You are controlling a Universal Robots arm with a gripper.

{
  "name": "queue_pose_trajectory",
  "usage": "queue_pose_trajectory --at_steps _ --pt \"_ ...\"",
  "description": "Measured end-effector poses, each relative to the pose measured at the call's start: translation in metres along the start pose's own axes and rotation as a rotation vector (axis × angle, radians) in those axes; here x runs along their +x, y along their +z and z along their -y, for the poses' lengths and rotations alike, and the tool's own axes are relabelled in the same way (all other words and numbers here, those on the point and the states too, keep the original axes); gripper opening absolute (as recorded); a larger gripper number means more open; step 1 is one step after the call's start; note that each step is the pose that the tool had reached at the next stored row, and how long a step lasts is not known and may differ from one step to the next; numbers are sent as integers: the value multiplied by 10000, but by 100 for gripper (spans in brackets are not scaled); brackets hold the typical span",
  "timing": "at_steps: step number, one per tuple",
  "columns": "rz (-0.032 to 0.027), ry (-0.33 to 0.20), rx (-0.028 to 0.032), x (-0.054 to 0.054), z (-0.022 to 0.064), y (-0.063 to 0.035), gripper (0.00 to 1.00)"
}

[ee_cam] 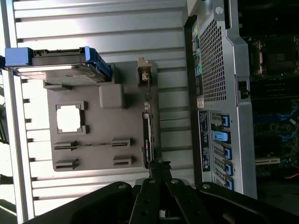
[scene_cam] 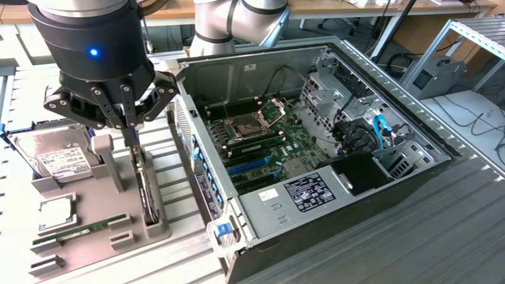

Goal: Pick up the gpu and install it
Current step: 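Pick up the gpu and move the gpu toward the slot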

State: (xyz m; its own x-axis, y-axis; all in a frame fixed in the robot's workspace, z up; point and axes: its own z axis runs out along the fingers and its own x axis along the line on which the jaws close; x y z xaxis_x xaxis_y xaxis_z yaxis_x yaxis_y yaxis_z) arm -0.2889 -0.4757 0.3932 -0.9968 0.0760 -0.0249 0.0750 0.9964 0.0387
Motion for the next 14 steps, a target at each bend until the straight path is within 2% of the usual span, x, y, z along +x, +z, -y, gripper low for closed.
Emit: queue_pose_trajectory --at_steps 7,8,9,11,14 --pt "0 0 0 2 -27 1 11" --pt "0 0 0 2 -29 1 17" --pt "0 1 1 2 -30 1 17" --pt "0 0 1 3 -34 1 30" --pt "0 0 1 3 -39 1 36"
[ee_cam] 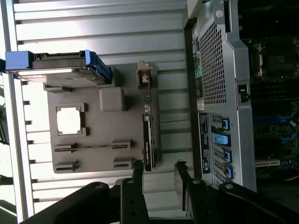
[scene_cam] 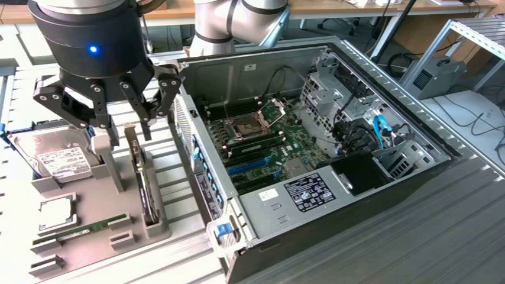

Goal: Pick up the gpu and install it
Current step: 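Pick up the gpu and move the gpu toward the slot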

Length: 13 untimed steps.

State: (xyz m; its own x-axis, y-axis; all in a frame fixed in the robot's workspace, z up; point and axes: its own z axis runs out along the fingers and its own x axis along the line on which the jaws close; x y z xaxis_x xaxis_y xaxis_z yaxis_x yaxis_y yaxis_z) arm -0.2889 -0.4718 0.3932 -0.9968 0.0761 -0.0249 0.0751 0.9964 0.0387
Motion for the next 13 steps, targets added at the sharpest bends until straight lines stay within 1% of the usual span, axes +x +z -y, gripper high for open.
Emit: queue_pose_trajectory --at_steps 3,13 --pt "0 0 0 1 -12 0 55" --pt "-1 0 -1 5 -60 16 55"
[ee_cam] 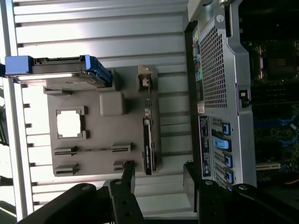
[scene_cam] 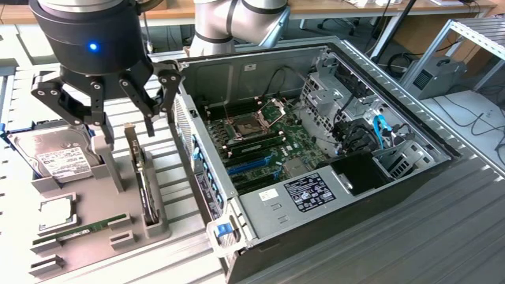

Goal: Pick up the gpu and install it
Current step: 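Pick up the gpu and move the gpu toward the slot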

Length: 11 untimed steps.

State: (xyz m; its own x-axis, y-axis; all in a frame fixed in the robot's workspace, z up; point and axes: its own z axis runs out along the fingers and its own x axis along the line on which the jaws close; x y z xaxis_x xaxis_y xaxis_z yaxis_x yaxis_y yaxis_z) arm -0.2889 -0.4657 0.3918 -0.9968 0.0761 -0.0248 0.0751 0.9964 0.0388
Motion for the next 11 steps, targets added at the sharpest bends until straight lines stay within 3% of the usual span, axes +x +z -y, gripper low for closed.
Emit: queue_pose_trajectory --at_steps 11 --pt "-1 0 -12 3 -40 32 55"
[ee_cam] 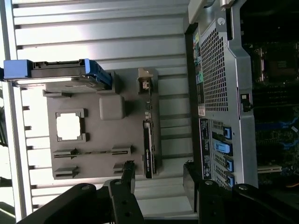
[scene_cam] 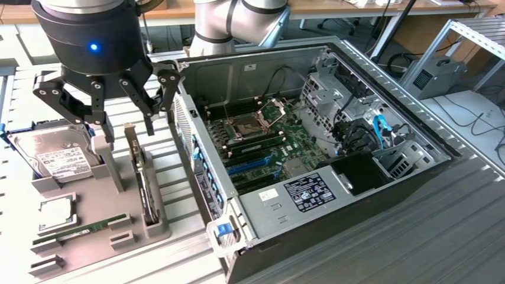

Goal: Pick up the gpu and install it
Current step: 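Pick up the gpu and move the gpu toward the slot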

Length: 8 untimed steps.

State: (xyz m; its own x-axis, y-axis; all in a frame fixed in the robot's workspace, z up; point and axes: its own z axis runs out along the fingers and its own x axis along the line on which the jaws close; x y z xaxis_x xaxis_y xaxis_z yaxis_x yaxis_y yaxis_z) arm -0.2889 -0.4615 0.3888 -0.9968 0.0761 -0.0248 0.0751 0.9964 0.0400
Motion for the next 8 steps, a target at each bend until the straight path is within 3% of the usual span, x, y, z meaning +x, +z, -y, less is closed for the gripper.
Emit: queue_pose_trajectory --at_steps 8 --pt "0 0 -6 2 -17 24 55"
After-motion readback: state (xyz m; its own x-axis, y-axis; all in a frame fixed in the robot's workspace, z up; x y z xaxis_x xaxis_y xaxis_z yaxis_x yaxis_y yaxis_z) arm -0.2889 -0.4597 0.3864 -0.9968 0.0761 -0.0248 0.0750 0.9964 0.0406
